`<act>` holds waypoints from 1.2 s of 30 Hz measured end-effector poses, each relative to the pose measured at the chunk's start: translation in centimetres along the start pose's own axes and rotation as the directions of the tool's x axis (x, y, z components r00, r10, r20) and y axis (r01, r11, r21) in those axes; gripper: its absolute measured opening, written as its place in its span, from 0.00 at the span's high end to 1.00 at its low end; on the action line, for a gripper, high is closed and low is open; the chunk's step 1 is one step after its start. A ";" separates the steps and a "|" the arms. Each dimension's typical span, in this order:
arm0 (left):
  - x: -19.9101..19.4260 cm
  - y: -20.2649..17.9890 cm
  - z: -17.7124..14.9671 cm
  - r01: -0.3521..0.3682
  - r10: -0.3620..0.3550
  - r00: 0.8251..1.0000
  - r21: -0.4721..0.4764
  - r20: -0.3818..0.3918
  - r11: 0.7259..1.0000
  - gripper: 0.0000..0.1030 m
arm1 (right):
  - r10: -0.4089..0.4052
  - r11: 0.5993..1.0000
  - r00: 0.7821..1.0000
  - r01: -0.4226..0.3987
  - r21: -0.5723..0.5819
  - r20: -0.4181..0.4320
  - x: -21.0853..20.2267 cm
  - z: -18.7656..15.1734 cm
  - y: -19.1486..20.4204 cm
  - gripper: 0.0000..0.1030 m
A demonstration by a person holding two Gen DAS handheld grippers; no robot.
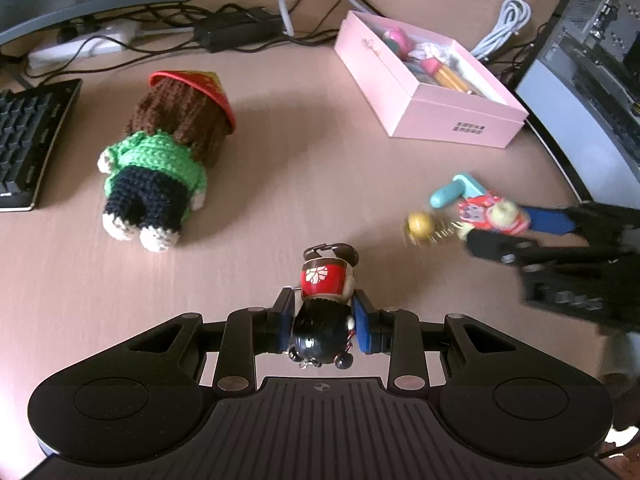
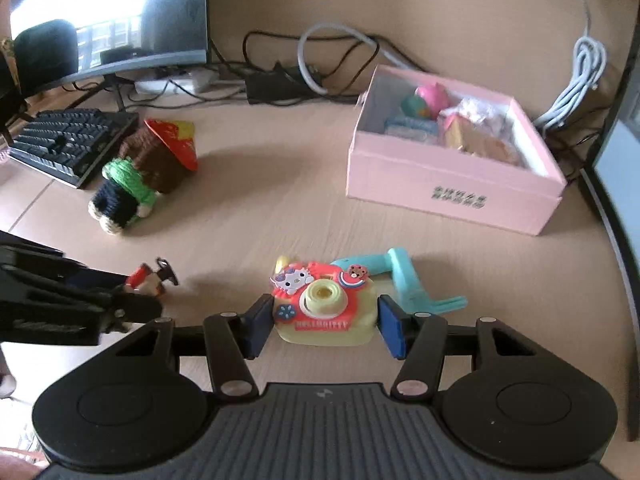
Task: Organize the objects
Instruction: 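Drop the keychain into the pink box with the left gripper while the right gripper releases the yellow toy there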
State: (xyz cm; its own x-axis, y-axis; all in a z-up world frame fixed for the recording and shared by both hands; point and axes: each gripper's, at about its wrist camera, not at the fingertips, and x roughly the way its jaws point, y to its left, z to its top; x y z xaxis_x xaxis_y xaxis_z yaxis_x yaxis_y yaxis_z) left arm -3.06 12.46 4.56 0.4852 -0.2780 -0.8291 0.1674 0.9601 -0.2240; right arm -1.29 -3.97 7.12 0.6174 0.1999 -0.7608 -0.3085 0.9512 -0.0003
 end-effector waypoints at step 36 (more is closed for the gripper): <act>6.6 -7.1 17.1 0.201 -0.162 0.949 -0.124 0.272 0.972 0.68 | -0.149 0.957 0.970 0.094 0.274 0.189 -8.0 0.4 -13.2 0.46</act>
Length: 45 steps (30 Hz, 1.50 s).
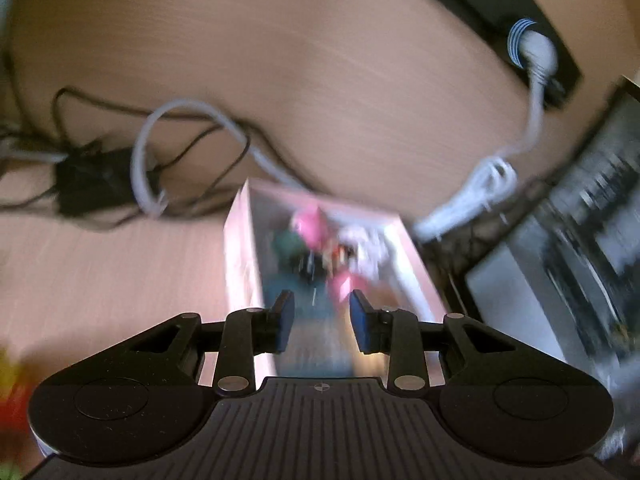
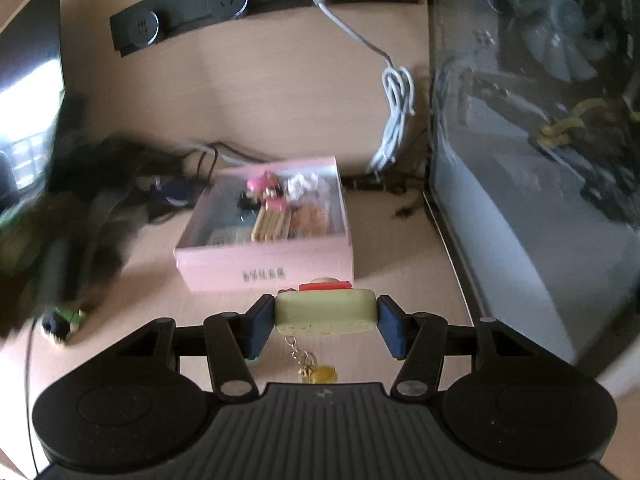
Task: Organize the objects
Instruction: 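Drop the keychain into the pink box with the left gripper while the right gripper releases the yellow toy there, then grasp the knitted doll with the left gripper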
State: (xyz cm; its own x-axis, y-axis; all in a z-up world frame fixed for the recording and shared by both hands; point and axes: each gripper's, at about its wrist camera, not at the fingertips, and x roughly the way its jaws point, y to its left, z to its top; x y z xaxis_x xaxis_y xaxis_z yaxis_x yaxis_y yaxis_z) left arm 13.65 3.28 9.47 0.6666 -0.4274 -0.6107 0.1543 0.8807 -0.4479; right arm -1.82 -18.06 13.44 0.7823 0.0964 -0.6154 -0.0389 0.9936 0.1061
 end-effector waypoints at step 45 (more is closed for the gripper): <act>-9.4 12.9 -6.1 -0.445 0.458 0.889 0.208 -0.014 0.871 0.40 | -0.031 0.979 0.989 0.000 -0.203 -0.145 3.3 -6.8 7.3 0.02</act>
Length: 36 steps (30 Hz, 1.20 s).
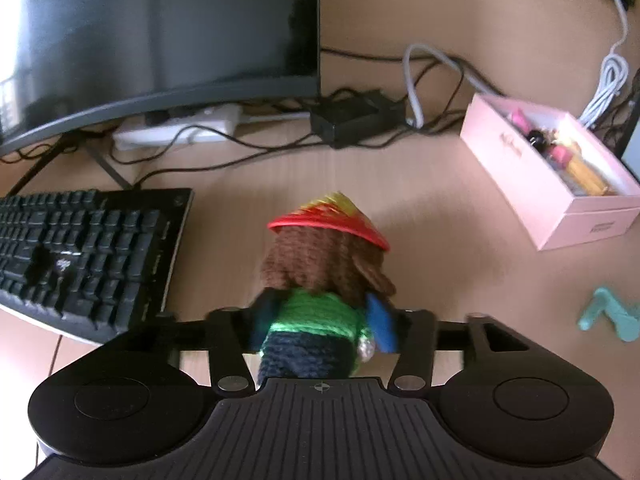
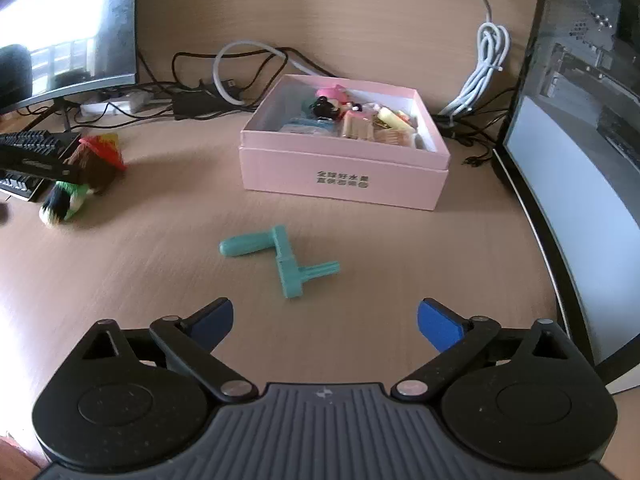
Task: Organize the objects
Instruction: 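Grasp the knitted doll with the left gripper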
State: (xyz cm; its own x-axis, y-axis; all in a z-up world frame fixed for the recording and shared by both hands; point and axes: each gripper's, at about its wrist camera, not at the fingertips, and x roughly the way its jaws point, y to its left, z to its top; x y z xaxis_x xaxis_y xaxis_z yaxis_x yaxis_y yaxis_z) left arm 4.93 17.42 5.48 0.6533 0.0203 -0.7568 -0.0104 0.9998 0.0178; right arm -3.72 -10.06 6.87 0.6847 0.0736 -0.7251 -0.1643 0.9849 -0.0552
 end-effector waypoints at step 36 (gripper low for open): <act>-2.6 -8.3 -5.4 0.232 -0.233 0.960 -0.029 -0.156 0.972 0.41 | -0.028 0.997 0.998 0.024 0.075 0.057 4.3 1.1 -2.7 0.00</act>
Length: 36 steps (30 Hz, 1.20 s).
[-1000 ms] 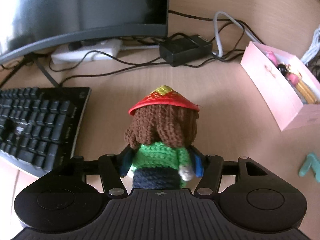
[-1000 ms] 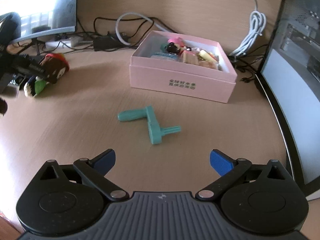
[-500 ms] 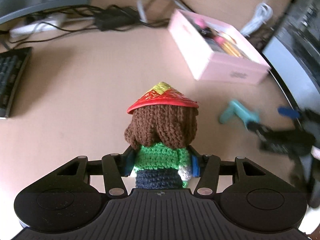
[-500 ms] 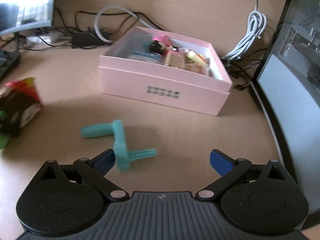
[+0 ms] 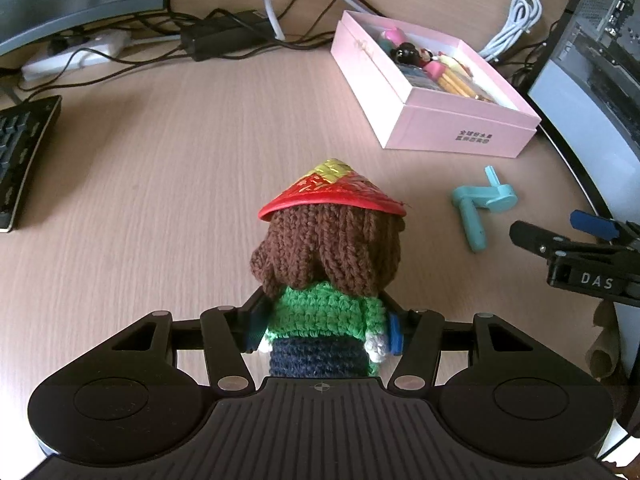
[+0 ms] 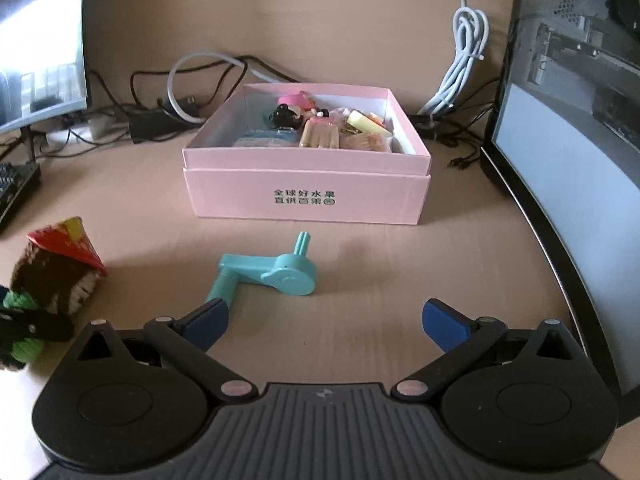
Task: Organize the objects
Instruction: 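Grasp the teal crank toy with the right gripper while the left gripper holds the doll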
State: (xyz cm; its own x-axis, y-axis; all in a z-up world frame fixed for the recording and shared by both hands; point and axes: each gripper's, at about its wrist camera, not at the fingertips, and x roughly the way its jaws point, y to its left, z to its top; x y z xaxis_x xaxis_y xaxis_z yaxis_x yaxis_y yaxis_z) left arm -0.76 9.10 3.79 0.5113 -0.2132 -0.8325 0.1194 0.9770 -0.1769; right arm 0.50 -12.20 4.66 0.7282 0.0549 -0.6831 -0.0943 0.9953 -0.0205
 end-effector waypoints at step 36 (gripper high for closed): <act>-0.7 0.7 -0.7 0.009 -0.008 1.000 -0.060 0.014 0.998 0.42 | 0.135 0.990 0.988 -0.137 -0.024 -0.080 1.7 0.5 2.1 0.32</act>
State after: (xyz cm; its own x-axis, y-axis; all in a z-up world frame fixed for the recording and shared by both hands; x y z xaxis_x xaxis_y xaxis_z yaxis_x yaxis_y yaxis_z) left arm -1.67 9.91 3.89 0.5225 -0.2208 -0.8235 0.0725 0.9739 -0.2151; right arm 1.89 -9.99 3.88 0.6526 0.1819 -0.7355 -0.2094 0.9762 0.0557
